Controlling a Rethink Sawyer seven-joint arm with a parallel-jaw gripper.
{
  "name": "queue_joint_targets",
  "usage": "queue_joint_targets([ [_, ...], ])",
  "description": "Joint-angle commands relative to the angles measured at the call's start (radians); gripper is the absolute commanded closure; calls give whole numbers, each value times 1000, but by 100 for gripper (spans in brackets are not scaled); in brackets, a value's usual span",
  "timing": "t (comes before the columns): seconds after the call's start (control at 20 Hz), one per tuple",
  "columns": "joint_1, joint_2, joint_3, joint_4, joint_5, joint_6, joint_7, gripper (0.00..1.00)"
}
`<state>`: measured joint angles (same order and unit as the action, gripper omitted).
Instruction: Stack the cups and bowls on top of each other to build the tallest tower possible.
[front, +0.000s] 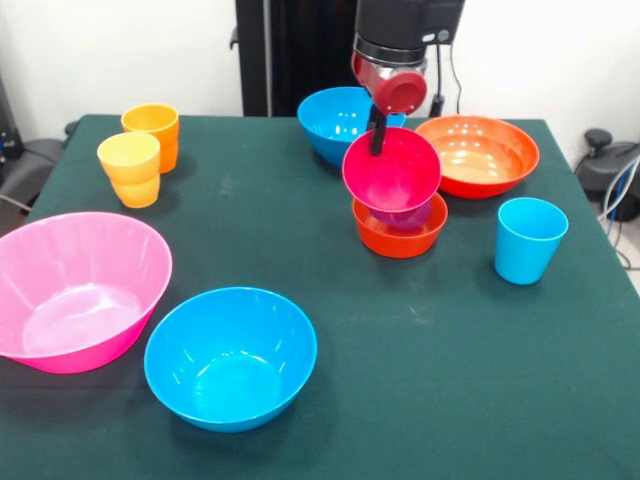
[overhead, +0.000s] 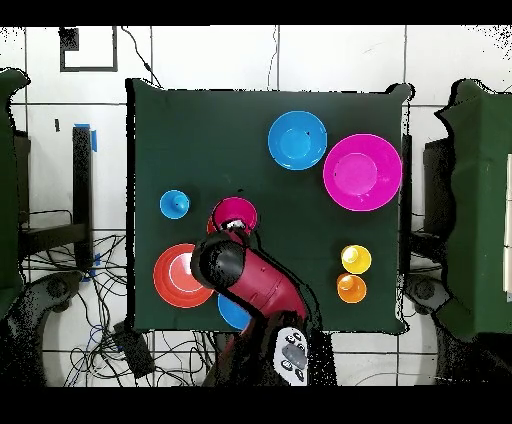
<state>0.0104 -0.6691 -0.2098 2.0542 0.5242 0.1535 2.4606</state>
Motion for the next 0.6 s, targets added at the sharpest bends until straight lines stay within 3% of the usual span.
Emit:
queue_joint_targets([
  [0.05,6,36,39,-39,58,121,205,100],
  [0.6,55,20,26,-5,109,138,250,100],
])
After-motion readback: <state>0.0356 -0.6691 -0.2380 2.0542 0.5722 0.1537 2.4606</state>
